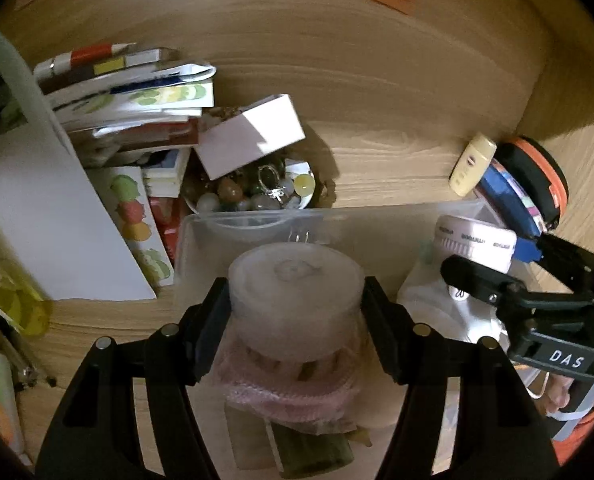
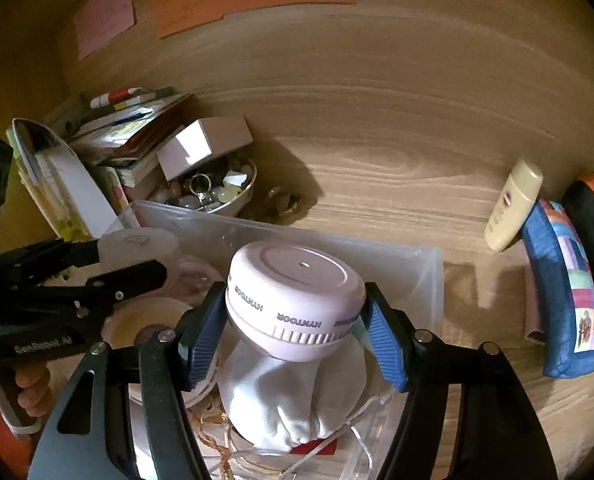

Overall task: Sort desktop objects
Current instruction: 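Open both tools to drop the lid and pink device into the bin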

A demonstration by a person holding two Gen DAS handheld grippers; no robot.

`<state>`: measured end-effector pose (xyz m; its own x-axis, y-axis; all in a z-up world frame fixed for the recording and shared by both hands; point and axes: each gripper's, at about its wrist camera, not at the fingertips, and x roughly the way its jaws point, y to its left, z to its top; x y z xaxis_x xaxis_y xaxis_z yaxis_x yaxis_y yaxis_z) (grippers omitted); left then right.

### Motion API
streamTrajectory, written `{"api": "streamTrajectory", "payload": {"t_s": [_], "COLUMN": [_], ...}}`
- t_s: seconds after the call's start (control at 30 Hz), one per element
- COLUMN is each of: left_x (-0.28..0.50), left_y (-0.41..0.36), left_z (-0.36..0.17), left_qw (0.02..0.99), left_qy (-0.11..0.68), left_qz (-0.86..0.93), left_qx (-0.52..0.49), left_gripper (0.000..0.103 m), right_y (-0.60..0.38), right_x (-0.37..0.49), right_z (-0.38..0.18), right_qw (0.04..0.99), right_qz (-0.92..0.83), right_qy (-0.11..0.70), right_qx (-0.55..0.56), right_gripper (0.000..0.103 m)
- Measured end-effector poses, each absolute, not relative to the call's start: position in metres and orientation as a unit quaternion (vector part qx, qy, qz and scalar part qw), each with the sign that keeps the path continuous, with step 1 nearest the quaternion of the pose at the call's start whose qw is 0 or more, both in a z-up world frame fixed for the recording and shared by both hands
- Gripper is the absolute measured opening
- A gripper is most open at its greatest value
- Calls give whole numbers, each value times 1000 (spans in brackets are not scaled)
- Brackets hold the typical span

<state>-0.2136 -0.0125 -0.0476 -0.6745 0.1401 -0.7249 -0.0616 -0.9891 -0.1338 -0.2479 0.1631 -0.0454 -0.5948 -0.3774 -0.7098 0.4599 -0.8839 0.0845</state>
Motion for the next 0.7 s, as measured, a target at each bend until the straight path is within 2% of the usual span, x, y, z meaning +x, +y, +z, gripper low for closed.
{"api": "streamTrajectory", "payload": {"t_s": [0.3,0.47,0.7], "left_x": [-217,-213,-209], "left_y": [-16,-14,-14], "left_z": [-51,-51,-45], "left_qw": [62,66,68], "left_qy": [-54,-52,-50], "left_qz": [912,912,915], "left_qx": [-402,-402,-395], "left_gripper": [66,71,73], "right_y": [152,159,160], "right_x": [-242,-243,-235], "right_z": [-47,-42,-29], "right_qw": [211,215,208], "right_qz": [-896,-899,-906], "right_qy": [94,70,74], "right_qx": [378,376,361], "right_gripper": [64,81,81]}}
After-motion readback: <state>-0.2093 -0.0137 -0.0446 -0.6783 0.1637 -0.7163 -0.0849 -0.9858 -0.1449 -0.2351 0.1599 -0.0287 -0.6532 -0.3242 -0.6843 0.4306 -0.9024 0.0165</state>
